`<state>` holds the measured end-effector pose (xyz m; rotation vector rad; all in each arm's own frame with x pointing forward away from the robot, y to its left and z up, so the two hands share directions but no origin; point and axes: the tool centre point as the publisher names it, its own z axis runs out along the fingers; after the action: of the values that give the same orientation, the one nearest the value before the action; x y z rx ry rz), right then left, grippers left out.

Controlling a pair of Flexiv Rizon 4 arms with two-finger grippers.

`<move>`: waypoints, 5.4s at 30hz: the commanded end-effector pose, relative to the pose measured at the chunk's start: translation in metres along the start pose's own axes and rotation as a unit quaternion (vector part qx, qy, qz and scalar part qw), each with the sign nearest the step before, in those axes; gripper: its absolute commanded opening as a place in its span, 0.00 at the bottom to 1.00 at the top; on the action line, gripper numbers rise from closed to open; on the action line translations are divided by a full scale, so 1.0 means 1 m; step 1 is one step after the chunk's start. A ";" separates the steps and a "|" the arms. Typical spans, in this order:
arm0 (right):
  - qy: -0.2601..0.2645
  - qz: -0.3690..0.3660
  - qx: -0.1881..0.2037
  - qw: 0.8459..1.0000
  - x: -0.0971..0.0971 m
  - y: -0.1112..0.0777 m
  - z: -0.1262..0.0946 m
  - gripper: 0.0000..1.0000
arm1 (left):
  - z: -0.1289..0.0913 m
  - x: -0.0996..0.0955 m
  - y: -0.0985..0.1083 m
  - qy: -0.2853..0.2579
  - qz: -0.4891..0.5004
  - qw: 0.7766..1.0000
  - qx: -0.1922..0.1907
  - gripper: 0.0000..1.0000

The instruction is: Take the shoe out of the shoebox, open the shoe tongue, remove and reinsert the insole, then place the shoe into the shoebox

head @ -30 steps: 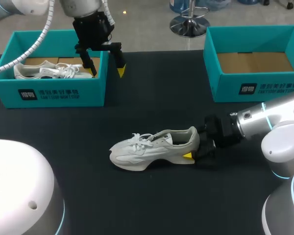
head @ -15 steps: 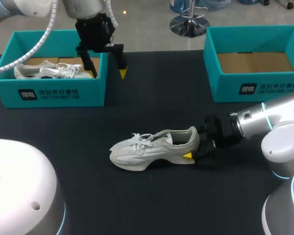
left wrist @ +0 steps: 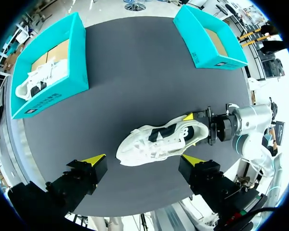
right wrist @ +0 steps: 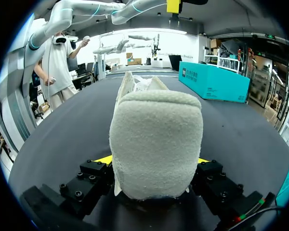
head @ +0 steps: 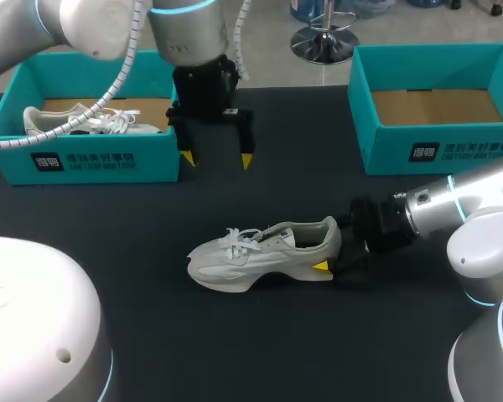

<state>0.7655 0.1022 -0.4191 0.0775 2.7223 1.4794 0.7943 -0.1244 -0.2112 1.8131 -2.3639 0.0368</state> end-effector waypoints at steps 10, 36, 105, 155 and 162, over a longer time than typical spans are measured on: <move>-0.001 0.000 0.002 1.000 0.001 0.000 0.003 0.00 | 0.063 0.071 0.024 -0.029 0.030 0.999 0.001 1.00; -0.001 0.000 0.002 1.000 0.001 0.000 0.003 0.00 | 0.124 0.088 0.008 -0.073 -0.030 0.996 0.039 1.00; -0.001 0.000 0.002 1.000 0.001 0.000 0.003 0.00 | 0.096 0.053 0.051 0.010 -0.131 0.991 0.005 0.00; -0.001 0.000 0.002 1.000 0.001 0.000 0.003 0.00 | 0.165 -0.046 0.049 -0.053 -0.288 0.955 -0.044 0.00; -0.001 0.000 0.002 1.000 0.001 0.000 0.003 0.00 | 0.154 -0.039 0.050 -0.051 -0.270 0.961 -0.031 1.00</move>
<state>0.7652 0.1030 -0.4190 0.0773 2.7228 1.4794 0.7414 -0.0922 -0.3718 2.4022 -1.8076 -0.2102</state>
